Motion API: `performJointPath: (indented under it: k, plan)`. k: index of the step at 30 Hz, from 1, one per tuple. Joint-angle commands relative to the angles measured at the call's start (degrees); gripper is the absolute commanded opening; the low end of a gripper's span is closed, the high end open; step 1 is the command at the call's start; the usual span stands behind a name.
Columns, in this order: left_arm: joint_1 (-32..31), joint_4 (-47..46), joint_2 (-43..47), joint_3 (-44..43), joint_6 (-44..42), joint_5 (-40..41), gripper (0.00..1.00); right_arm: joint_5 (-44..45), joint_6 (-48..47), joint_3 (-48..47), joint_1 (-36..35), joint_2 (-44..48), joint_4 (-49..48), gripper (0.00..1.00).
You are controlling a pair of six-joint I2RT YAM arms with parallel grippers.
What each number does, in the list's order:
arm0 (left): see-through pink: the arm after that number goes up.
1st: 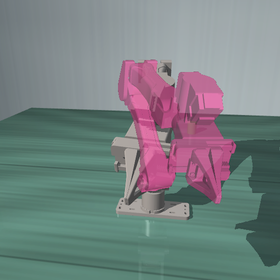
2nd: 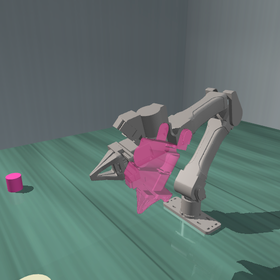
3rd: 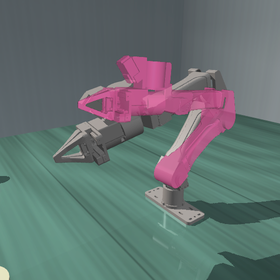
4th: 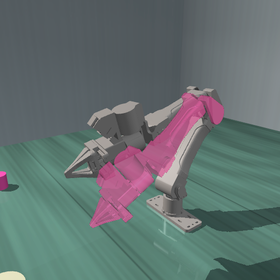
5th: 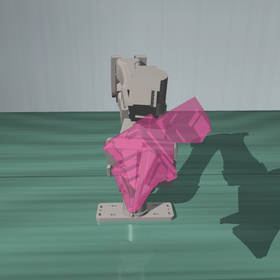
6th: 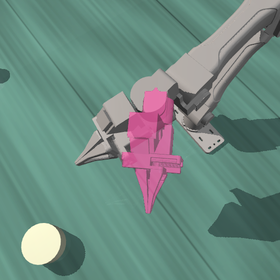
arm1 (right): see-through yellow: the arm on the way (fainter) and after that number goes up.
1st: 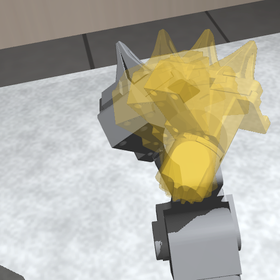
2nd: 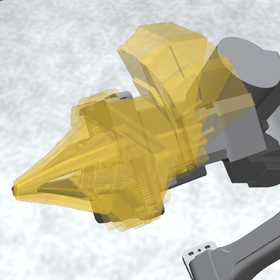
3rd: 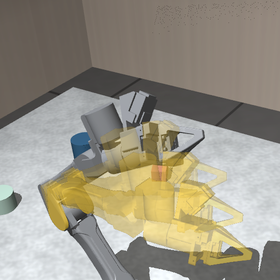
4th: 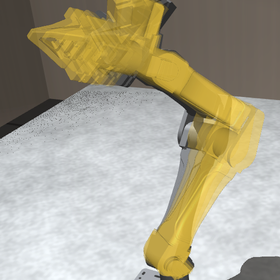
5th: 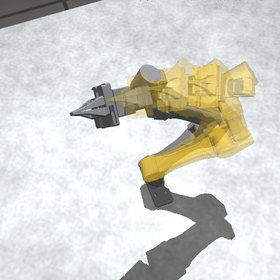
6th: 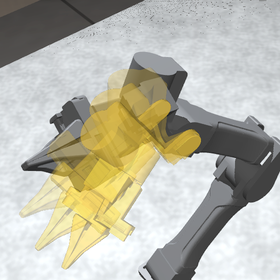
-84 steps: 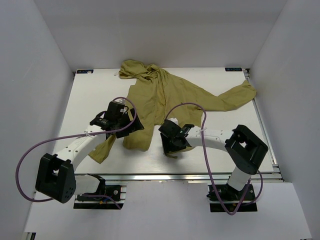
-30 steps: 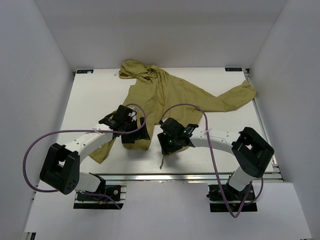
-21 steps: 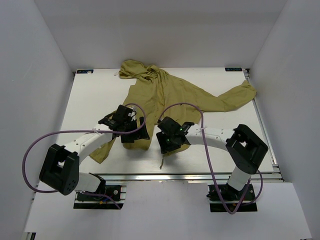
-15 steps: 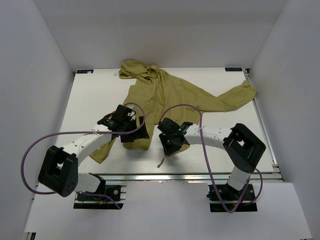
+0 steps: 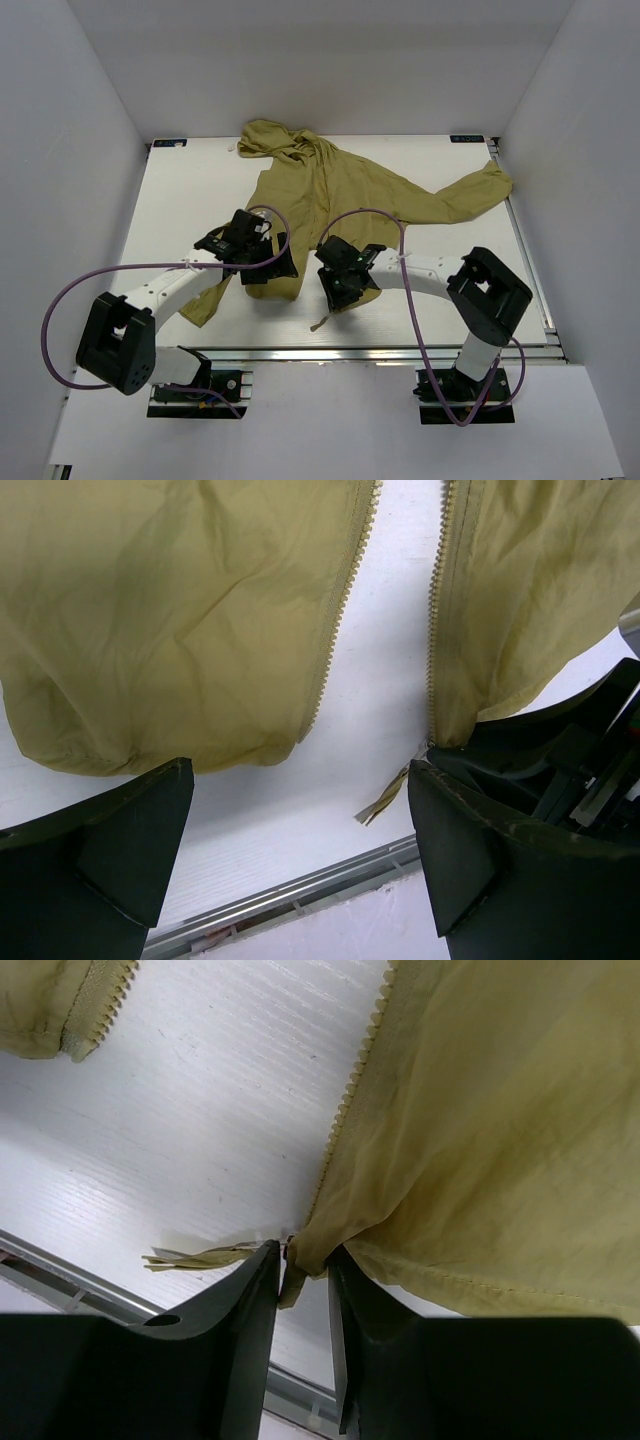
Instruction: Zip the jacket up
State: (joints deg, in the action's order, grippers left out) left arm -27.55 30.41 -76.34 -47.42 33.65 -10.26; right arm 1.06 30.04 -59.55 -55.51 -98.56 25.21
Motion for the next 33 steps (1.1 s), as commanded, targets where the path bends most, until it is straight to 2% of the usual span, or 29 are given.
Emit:
performJointPath:
  k: [1,5,6,10,14,17,21,24,33]
  plan:
    - [-0.22,0.08,1.45,-0.22,-0.43,0.33,0.97,-0.62,-0.07,-0.22,0.13,2.76,-0.87,0.33]
    - [-0.22,0.00,1.45,-0.22,-0.43,0.33,0.96,-2.28,-0.07,0.13,0.05,3.29,-0.87,0.33]
    - [-0.22,0.00,1.45,-0.22,-0.34,0.33,0.96,-2.29,0.02,0.22,0.05,3.38,-0.87,0.27]
    - [-0.22,-0.09,1.45,-0.22,-0.25,0.24,0.94,-2.29,0.19,0.75,0.05,3.38,-0.87,0.17]
    - [-0.22,0.08,1.63,-0.22,-0.34,0.15,0.93,-2.55,-0.16,0.05,0.13,2.24,0.10,0.24]
    - [-0.22,0.35,1.72,-0.31,-0.25,0.68,0.93,-2.99,-0.42,-0.04,0.13,1.54,0.45,0.26]
    - [-0.22,0.52,1.80,-0.48,-0.25,0.95,0.92,-3.78,-1.04,-0.04,0.13,1.09,0.01,0.25]
    - [-0.22,0.79,1.80,-0.66,-0.25,1.30,0.90,-3.87,-1.21,-0.13,0.13,0.74,-0.08,0.19]
    - [-0.22,1.40,1.89,-1.36,-0.16,2.18,0.88,-4.05,-2.00,-0.30,0.13,-0.31,0.98,0.19]
